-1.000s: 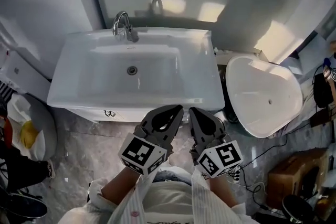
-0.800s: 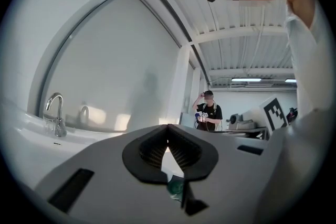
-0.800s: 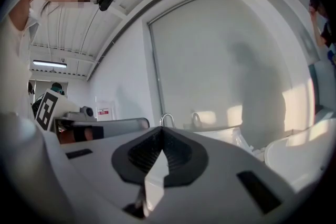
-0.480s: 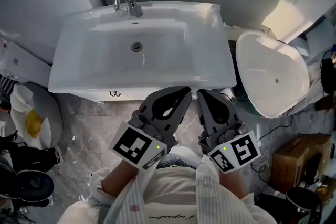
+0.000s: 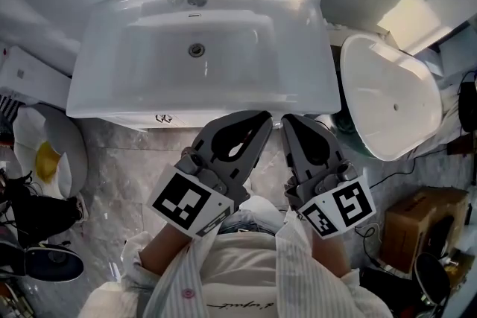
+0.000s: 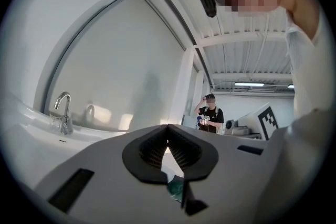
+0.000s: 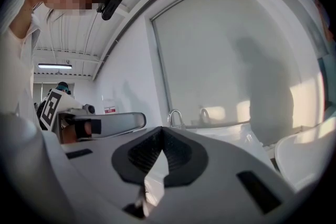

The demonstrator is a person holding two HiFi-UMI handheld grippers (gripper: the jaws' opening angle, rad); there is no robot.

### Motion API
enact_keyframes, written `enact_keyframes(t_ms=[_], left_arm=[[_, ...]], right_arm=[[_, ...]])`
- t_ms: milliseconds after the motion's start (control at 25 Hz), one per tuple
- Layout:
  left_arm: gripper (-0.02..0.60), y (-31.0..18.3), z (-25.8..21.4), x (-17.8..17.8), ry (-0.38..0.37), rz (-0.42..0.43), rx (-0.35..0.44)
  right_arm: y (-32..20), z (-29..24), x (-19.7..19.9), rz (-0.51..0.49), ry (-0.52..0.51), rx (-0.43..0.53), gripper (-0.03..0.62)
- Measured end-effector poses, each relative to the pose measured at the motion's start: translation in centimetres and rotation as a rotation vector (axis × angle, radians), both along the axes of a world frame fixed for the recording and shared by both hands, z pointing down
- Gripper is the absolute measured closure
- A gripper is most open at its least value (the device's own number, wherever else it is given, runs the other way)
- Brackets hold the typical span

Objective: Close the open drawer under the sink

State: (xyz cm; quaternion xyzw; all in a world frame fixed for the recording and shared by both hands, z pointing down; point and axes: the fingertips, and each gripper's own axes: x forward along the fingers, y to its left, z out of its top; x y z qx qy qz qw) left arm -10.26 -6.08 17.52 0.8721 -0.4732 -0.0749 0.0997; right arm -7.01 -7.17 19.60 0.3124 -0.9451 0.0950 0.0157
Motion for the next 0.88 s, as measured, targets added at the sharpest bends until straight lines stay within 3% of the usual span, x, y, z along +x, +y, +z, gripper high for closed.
enact_keyframes(t_ms=[880], left_arm=[[0.568, 0.2, 0.6, 0.5, -0.015, 0.010, -0.017]], right_arm=[[0.7, 1.1, -0.5, -0.040, 0.027, -0.028, 0.585]])
